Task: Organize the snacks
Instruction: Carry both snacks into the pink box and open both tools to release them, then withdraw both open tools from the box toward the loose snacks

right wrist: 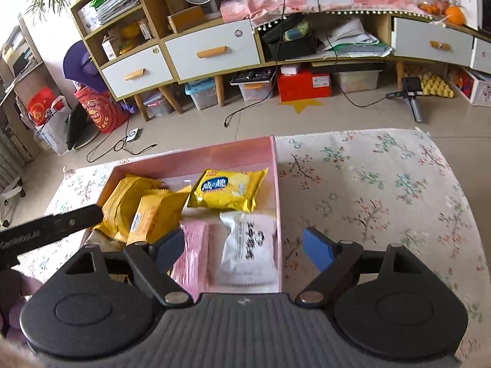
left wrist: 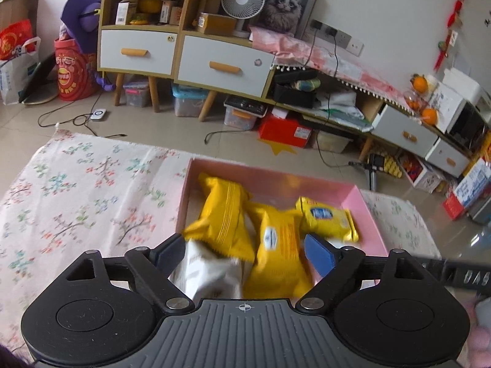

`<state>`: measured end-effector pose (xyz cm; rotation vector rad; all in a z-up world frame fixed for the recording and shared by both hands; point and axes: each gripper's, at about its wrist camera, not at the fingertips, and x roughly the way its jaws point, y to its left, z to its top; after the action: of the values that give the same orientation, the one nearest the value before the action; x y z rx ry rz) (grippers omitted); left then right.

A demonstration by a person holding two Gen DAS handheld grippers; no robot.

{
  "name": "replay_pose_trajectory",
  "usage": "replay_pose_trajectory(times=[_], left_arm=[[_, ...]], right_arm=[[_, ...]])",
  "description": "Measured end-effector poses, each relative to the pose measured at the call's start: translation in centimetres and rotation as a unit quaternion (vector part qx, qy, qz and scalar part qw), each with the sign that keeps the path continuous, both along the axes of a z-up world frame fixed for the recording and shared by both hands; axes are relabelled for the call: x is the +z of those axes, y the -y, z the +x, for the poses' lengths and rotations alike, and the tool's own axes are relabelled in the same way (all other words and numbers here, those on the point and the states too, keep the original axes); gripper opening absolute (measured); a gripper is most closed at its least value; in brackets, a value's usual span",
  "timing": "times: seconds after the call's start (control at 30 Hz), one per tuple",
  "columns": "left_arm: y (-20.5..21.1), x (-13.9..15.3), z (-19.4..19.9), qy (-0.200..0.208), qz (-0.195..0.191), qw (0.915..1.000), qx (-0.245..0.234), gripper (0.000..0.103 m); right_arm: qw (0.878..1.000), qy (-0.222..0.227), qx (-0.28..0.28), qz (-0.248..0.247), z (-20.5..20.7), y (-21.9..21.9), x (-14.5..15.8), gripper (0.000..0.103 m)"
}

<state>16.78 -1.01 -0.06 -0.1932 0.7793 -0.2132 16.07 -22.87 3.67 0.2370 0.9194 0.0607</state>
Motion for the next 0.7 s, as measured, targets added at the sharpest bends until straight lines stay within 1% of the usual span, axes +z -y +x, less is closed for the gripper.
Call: replay_pose_trajectory(times=[0.17, 0.37, 0.47, 0.53, 0.7], left_arm=[[-0.6, 0.4, -2.9, -0.001, 0.012, 0.9999, -0.010, 0.092], [-1.3, 0.1, -5.9, -0.011, 0.031, 0.9993, -0.019, 0.096], [-1.9, -0.4, -7.5, -0.011, 0.042, 0.9989, -0.018, 0.096], [-2.3, -0.9, -8.6, -0.006, 0.049, 0.9985, -0.022, 0.097], [-3.7, -2.0, -10.0, -0.003, 0.055, 0.9979, -0.036, 0.098]], right_arm=[[1.000, 0.006, -0.010, 0.015, -2.0, 0.2, 1.0, 0.094], [1.000, -0.003, -0.009, 0.014, -4.0, 0.1, 1.1, 0.097], [1.000, -0.012, -0.011, 0.013, -5.0, -0.2, 0.8, 0.100], [1.000, -0.028, -0.009, 0.010, -5.6, -0.5, 0.3, 0.100], [0.999, -0.049, 0.006, -0.003, -7.1, -1.1, -1.0, 0.100]])
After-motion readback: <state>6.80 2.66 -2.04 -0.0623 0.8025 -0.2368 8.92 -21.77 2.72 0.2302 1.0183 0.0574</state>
